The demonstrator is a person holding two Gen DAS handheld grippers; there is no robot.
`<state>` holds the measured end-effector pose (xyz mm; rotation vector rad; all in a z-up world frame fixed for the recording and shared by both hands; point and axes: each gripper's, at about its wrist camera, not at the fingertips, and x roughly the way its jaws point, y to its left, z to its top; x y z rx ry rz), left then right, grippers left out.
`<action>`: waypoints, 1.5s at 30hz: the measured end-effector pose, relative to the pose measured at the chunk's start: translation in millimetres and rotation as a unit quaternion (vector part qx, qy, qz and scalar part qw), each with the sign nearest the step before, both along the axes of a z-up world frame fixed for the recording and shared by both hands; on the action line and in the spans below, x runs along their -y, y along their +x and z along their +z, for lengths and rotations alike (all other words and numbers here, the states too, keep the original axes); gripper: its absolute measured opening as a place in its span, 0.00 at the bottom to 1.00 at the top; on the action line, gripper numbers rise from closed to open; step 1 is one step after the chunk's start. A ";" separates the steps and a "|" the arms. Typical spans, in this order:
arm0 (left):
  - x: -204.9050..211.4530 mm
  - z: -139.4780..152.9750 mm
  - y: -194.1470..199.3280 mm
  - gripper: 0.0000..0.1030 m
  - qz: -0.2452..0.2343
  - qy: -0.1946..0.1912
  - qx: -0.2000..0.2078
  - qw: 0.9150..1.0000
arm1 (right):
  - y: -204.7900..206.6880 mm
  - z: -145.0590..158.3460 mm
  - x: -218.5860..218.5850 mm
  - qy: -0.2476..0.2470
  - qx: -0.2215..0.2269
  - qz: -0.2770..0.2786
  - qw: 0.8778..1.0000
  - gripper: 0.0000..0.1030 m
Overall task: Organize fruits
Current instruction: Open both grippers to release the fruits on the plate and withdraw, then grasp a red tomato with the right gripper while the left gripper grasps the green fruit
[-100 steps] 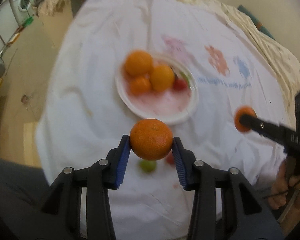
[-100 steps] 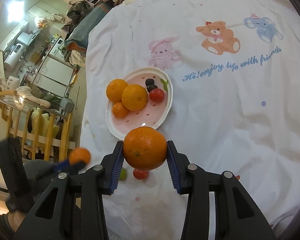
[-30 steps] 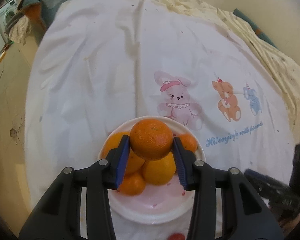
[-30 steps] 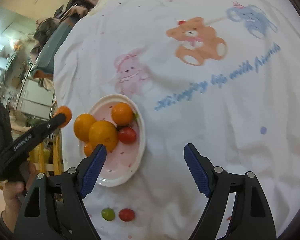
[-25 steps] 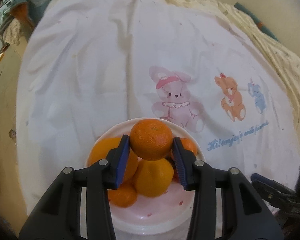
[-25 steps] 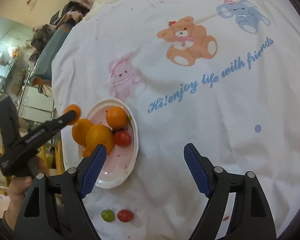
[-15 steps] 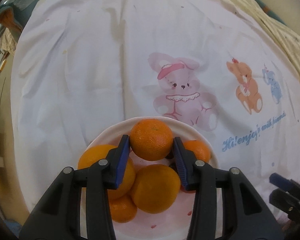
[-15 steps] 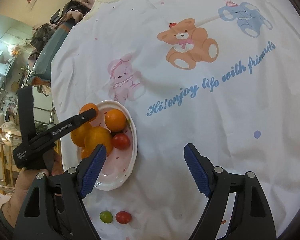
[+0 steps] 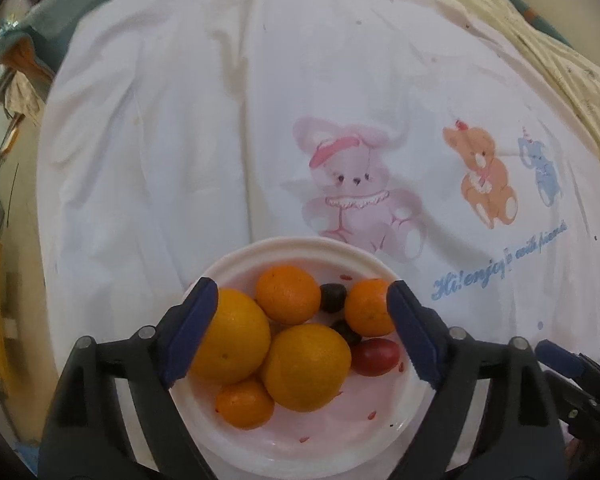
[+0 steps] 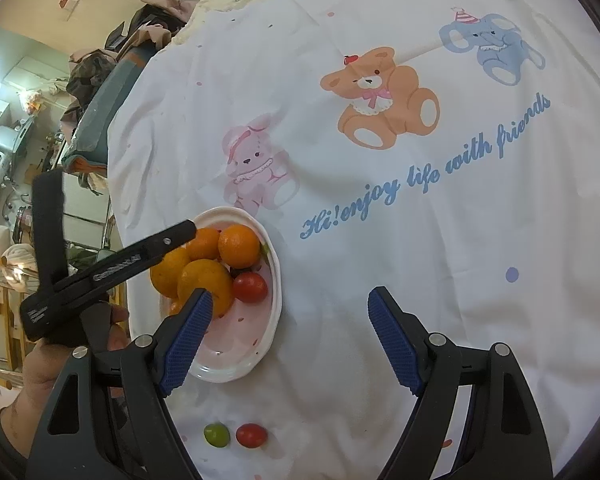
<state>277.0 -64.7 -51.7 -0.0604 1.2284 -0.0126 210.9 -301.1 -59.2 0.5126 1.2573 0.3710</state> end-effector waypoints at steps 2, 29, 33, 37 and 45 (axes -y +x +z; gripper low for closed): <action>0.6 5.5 -1.6 0.81 -0.003 0.003 0.002 1.000 | -0.7 3.1 -1.3 0.001 0.003 0.002 1.000 0.80; -48.0 44.1 -126.0 0.82 0.014 -0.018 0.044 0.999 | -42.6 31.5 -32.8 -0.032 0.042 0.043 0.998 0.80; -56.6 46.2 -150.6 0.82 0.019 -0.020 0.060 0.998 | -60.0 25.5 -41.9 -0.042 0.038 0.056 0.997 0.80; -65.7 49.6 -175.5 0.81 0.030 -0.016 0.090 0.995 | -74.3 22.0 -48.1 -0.045 0.036 0.065 0.996 0.80; -70.6 46.3 -198.5 0.81 0.038 -0.020 0.098 0.994 | -91.4 7.1 -60.7 -0.053 0.016 0.072 0.996 0.80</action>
